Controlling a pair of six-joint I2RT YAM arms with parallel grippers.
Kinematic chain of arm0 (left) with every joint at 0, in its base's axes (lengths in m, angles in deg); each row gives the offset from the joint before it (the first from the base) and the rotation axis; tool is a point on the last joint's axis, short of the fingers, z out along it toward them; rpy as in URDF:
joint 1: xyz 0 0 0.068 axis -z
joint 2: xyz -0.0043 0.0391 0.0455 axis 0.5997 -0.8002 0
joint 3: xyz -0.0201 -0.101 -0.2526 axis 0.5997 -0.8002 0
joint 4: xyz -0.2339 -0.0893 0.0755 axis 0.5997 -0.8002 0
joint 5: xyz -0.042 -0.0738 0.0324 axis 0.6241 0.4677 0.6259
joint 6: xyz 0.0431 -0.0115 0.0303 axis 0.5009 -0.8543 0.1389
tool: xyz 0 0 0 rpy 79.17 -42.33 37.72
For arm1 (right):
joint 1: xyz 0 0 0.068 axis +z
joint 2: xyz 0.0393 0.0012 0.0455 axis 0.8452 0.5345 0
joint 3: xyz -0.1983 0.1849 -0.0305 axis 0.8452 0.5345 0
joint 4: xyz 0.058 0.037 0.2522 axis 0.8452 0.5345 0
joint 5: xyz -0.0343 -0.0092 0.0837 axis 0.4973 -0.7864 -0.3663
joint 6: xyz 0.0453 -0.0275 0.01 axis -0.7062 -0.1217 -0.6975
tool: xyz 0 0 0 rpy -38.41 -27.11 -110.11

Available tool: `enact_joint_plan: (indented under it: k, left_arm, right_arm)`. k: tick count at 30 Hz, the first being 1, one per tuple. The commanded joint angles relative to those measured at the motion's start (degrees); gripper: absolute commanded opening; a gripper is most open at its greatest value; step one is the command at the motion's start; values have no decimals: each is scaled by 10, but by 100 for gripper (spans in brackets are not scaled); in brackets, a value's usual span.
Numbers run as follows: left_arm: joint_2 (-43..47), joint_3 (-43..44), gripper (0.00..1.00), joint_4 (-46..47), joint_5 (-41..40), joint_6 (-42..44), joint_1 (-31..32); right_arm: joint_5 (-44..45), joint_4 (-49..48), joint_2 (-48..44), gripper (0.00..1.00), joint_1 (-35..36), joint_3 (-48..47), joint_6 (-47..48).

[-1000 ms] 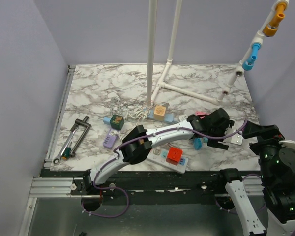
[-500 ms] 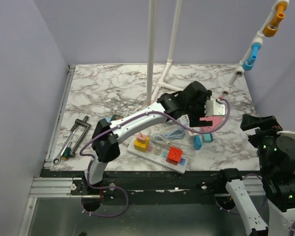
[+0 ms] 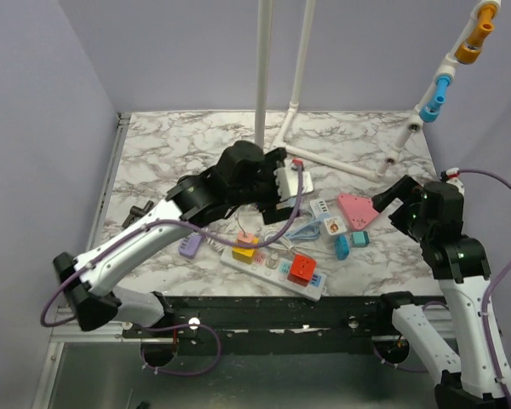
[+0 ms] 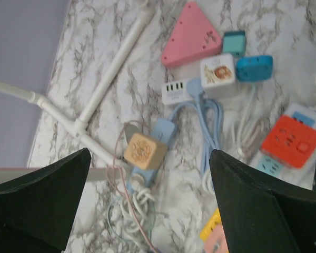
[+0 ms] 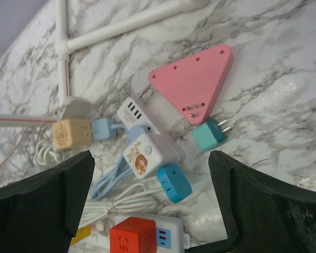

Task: Pull the plug off the socket
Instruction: Remove the plug from the socket.

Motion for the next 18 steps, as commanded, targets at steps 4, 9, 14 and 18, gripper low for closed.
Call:
enact_joint_plan:
  k: [4, 9, 14, 18]
  left_arm:
    - [247, -291, 98, 50, 53, 109, -3]
    - [290, -382, 98, 75, 50, 107, -3]
    - [287, -405, 98, 99, 30, 101, -3]
    - [281, -410, 98, 99, 19, 104, -3]
  right_arm:
    - [-165, -73, 64, 100, 4, 20, 34]
    - [-143, -112, 138, 100, 61, -4, 30]
    - [2, -105, 288, 100, 221, -115, 12]
    - [27, -102, 338, 100, 271, -156, 8]
